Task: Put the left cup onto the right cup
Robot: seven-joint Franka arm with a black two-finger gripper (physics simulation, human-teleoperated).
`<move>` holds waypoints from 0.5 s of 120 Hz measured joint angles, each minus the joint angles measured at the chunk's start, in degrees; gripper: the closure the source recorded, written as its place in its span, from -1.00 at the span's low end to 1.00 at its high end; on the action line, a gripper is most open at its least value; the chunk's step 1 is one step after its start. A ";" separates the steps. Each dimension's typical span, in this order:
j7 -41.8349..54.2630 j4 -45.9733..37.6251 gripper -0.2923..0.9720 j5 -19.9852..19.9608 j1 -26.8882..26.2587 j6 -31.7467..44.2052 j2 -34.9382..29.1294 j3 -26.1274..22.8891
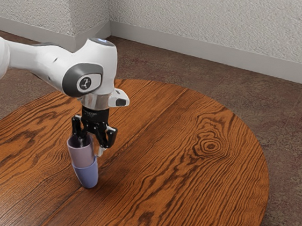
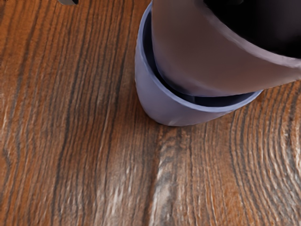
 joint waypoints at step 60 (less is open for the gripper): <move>0.27 0.20 -0.50 -0.06 0.02 0.32 0.11 0.00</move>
